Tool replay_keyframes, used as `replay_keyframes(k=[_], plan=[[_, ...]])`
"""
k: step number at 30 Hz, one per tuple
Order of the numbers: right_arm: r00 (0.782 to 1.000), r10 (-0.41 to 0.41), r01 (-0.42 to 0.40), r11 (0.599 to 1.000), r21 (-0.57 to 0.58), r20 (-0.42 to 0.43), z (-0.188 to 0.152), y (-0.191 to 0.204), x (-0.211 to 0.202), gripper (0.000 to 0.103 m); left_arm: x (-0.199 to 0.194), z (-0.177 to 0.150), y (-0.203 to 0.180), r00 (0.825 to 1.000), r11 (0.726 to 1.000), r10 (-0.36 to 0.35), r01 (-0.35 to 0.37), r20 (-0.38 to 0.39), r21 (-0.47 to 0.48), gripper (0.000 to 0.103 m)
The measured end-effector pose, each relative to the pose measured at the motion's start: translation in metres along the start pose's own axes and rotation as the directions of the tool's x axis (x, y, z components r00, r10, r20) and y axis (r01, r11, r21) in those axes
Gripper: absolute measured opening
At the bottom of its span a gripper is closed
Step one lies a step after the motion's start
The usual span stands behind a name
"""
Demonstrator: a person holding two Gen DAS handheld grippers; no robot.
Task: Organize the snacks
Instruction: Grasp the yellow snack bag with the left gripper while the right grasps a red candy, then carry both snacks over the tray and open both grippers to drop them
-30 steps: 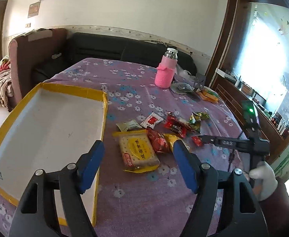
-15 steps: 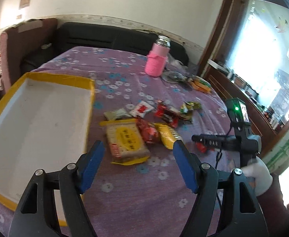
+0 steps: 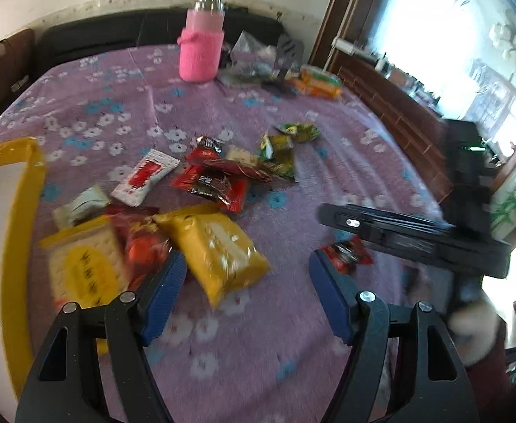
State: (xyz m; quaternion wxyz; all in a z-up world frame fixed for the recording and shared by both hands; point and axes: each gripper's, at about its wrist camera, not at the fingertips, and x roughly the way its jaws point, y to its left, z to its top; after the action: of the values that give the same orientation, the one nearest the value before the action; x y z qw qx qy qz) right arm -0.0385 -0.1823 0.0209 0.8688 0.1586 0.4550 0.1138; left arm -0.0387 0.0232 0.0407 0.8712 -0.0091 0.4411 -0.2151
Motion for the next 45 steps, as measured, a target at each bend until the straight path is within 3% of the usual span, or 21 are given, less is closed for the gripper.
replay_keyframes(k=[5, 6, 7, 14, 22, 30, 33, 35, 36, 38, 39, 45], plan=[[0.999, 0.034, -0.035, 0.999, 0.035, 0.011, 0.002, -0.006, -0.006, 0.056, 0.037, 0.007, -0.007, 0.992, 0.993, 0.106, -0.102, -0.061, 0.056, 0.069], [0.999, 0.040, -0.040, 0.998, 0.042, 0.011, 0.002, -0.007, -0.007, 0.057, 0.040, 0.006, -0.007, 0.991, 0.991, 0.119, -0.116, -0.061, 0.061, 0.062], [0.999, 0.044, -0.044, 0.998, 0.047, 0.010, 0.002, -0.008, -0.007, 0.057, 0.042, 0.006, -0.006, 0.990, 0.990, 0.130, -0.126, -0.058, 0.063, 0.047], [0.998, 0.057, -0.057, 0.998, 0.027, -0.008, 0.000, -0.003, -0.004, 0.057, 0.025, -0.001, 0.008, 0.997, 0.997, 0.076, -0.076, -0.029, -0.001, 0.045], [0.998, 0.043, -0.045, 0.998, -0.031, -0.051, -0.005, 0.009, 0.007, 0.060, -0.041, -0.026, 0.021, 0.996, 0.996, 0.000, 0.008, 0.084, -0.091, 0.046], [0.993, 0.060, -0.072, 0.991, -0.111, -0.103, -0.019, 0.024, 0.004, 0.064, -0.087, -0.056, 0.055, 0.988, 0.988, 0.030, -0.006, 0.151, -0.156, 0.046], [0.995, -0.009, -0.011, 0.981, -0.194, -0.103, -0.034, 0.036, -0.001, 0.063, -0.101, -0.067, 0.070, 0.985, 0.985, 0.044, -0.015, 0.169, -0.172, 0.046], [0.993, -0.073, 0.049, 0.970, -0.237, -0.095, -0.041, 0.045, -0.002, 0.059, -0.106, -0.073, 0.080, 0.983, 0.981, 0.045, -0.010, 0.177, -0.195, 0.046], [0.990, -0.112, 0.087, 0.963, -0.254, -0.089, -0.044, 0.048, -0.001, 0.053, -0.108, -0.077, 0.086, 0.982, 0.978, 0.046, -0.007, 0.183, -0.209, 0.046], [0.981, -0.180, 0.153, 0.949, -0.276, -0.073, -0.045, 0.053, 0.000, 0.031, -0.113, -0.082, 0.097, 0.980, 0.972, 0.049, -0.002, 0.193, -0.235, 0.046], [0.977, -0.201, 0.175, 0.945, -0.277, -0.070, -0.045, 0.054, 0.000, 0.028, -0.117, -0.084, 0.102, 0.979, 0.969, 0.051, -0.001, 0.199, -0.247, 0.046], [0.983, -0.178, 0.163, 0.953, -0.255, -0.038, -0.042, 0.070, -0.017, 0.027, -0.142, -0.097, 0.140, 0.965, 0.949, 0.123, -0.047, 0.230, -0.311, 0.046]])
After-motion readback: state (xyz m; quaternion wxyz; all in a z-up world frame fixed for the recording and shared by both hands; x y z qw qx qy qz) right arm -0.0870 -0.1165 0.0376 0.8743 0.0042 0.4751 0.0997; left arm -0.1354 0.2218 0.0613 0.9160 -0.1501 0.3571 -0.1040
